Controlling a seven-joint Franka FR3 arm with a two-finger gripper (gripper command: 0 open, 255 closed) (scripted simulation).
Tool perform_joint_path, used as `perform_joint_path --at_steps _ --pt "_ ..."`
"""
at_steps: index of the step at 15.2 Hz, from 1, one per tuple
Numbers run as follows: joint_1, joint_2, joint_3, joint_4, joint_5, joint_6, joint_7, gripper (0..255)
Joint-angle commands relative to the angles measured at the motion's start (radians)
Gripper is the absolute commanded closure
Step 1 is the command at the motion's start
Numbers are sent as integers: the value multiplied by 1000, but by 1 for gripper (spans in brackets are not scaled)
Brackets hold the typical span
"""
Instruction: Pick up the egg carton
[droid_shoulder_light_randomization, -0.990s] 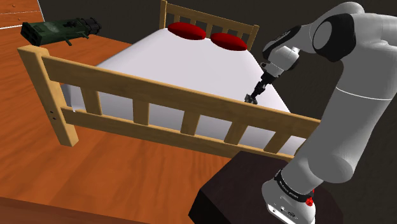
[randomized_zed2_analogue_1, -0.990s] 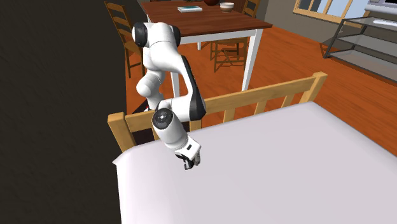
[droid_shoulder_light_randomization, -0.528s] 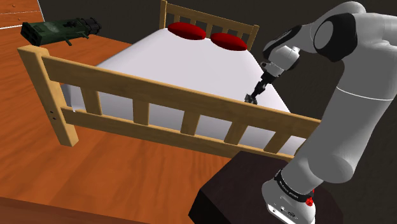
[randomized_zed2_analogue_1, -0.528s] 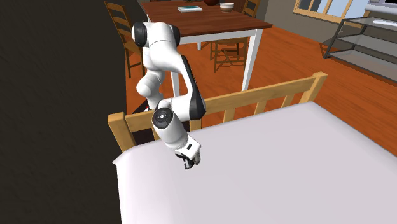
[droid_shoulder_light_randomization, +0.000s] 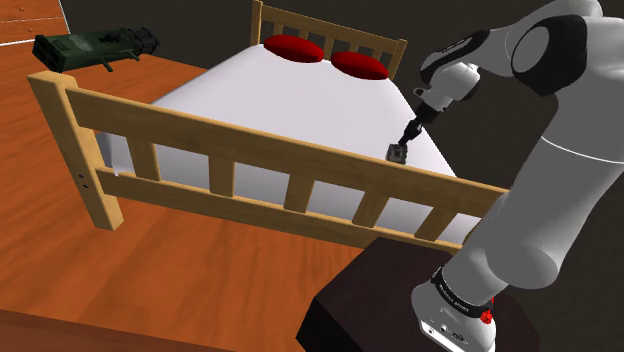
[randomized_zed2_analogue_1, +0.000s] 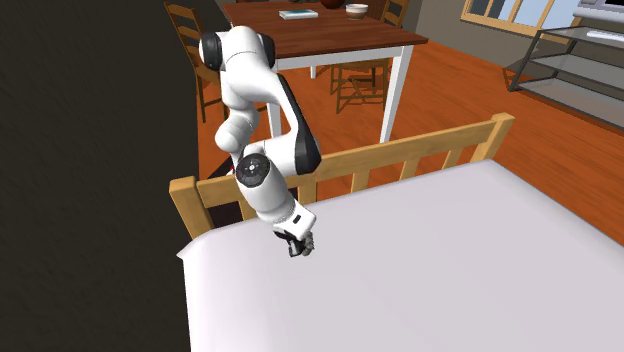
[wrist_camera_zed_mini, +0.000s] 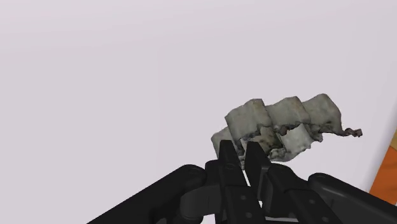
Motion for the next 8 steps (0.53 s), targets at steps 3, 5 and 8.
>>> perform_joint_path --at_steps 3,5,8 --pt "12 -36 -10 27 -41 -38 38 255" --pt "17 -54 -13 41 -61 -57 56 255" --pt "20 -64 -15 50 -72 -68 66 255"
